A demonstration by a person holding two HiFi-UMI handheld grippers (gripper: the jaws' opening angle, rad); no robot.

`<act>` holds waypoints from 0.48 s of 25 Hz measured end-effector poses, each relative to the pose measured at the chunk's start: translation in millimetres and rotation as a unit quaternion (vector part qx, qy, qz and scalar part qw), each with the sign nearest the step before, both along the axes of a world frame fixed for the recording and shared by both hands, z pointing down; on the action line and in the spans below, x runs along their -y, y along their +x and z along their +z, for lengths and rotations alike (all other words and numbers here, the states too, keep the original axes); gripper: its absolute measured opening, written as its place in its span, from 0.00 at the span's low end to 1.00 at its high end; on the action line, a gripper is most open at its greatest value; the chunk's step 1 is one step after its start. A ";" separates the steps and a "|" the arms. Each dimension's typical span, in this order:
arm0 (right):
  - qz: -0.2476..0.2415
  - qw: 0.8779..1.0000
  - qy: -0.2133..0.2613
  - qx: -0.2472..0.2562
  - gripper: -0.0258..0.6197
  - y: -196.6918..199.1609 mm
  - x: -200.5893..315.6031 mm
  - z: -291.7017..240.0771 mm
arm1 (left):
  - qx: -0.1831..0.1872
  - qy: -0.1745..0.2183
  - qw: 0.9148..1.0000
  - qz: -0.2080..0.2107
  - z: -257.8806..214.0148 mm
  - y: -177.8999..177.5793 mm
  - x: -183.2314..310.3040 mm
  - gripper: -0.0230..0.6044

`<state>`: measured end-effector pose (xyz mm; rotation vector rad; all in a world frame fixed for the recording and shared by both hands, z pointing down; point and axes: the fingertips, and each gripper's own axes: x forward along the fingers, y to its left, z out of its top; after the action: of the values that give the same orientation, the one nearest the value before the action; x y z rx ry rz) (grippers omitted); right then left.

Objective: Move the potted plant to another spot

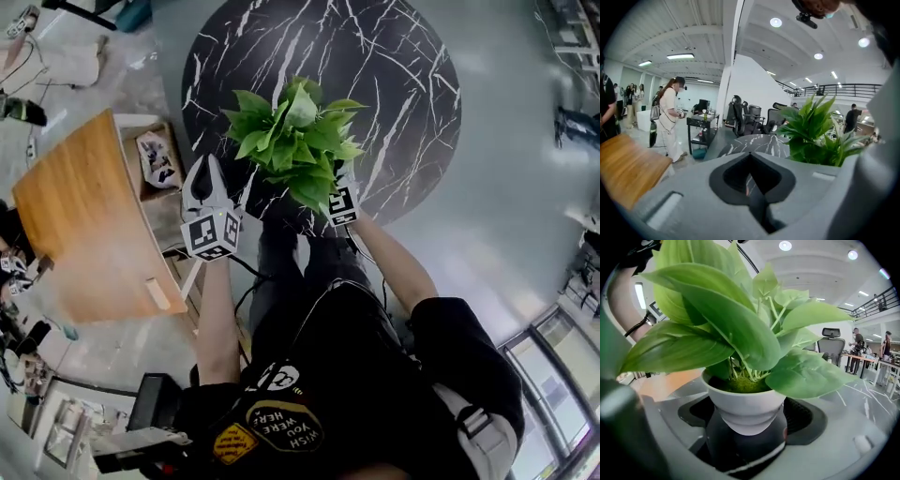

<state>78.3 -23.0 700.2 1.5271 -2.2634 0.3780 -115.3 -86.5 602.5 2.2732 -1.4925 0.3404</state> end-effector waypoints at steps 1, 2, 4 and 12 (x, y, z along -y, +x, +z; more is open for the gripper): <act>-0.011 1.000 0.002 0.001 0.77 -10.6 9.3 -0.4 | 0.002 0.001 1.000 -0.015 0.3 -13.3 0.6 0.04; -0.021 1.000 0.004 0.003 0.77 -20.9 18.7 -0.8 | 0.005 0.002 1.000 -0.027 0.3 -24.7 0.8 0.04; -0.034 0.999 0.010 0.006 0.77 -40.6 37.2 -0.7 | 0.011 0.007 0.999 -0.039 0.8 -40.6 0.7 0.04; -0.082 0.996 0.028 0.011 0.77 -113.8 116.0 -0.8 | 0.019 0.017 0.998 -0.061 10.8 -62.1 10.6 0.04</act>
<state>-35.5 -138.9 699.5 1.3579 -2.4148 0.2874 -177.4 -97.1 613.3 2.1997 -1.6594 0.3254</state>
